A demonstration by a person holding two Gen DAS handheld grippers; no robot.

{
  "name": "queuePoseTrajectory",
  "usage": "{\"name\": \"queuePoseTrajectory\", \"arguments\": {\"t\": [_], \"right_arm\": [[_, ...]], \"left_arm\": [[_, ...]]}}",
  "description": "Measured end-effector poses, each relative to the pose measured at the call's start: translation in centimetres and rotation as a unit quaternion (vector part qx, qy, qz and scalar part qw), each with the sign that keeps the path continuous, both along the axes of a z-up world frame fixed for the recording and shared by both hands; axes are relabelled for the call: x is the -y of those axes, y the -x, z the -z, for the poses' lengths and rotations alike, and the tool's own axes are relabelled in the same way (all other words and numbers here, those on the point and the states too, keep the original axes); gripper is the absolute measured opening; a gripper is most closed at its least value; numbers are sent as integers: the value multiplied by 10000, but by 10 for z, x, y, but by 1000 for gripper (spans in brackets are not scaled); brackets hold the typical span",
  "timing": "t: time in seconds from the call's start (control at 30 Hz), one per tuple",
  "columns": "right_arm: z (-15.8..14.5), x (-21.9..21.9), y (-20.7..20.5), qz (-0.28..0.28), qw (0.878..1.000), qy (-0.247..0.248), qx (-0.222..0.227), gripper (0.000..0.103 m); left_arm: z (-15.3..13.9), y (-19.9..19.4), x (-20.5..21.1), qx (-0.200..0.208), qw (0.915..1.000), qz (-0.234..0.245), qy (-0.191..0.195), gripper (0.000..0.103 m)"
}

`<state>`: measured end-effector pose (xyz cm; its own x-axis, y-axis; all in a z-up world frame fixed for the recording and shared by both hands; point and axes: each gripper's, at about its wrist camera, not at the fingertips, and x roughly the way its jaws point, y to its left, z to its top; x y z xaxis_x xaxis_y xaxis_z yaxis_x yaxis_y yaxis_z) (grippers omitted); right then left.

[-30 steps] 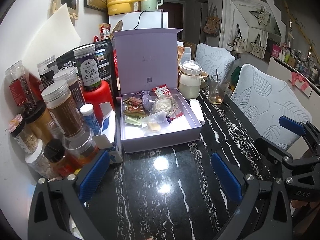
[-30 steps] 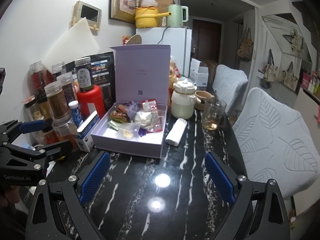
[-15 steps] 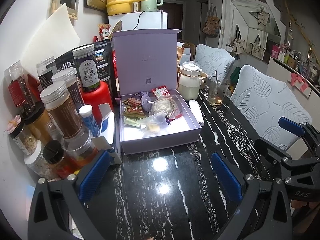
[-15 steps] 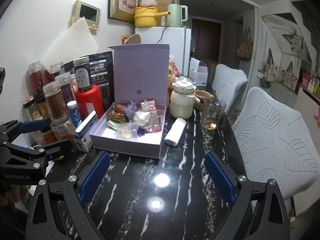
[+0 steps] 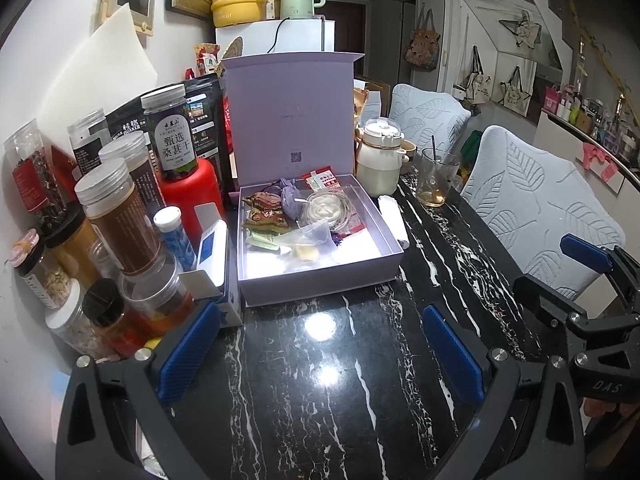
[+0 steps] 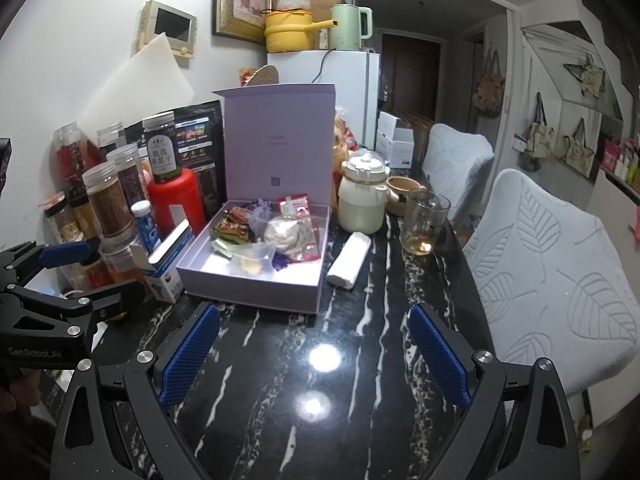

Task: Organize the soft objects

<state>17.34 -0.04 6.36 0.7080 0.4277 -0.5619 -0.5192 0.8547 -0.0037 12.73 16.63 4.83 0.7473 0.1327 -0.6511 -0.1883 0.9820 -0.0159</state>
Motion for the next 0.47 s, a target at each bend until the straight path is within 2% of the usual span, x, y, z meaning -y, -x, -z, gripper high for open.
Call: {"name": "queuePoseTrajectory", "arguments": {"t": [0.47], "right_arm": [[1,5,-5,35,9999,-51,-81,97]], "left_arm": [[-1,1,3,93,10000,-6,-29,103]]}}
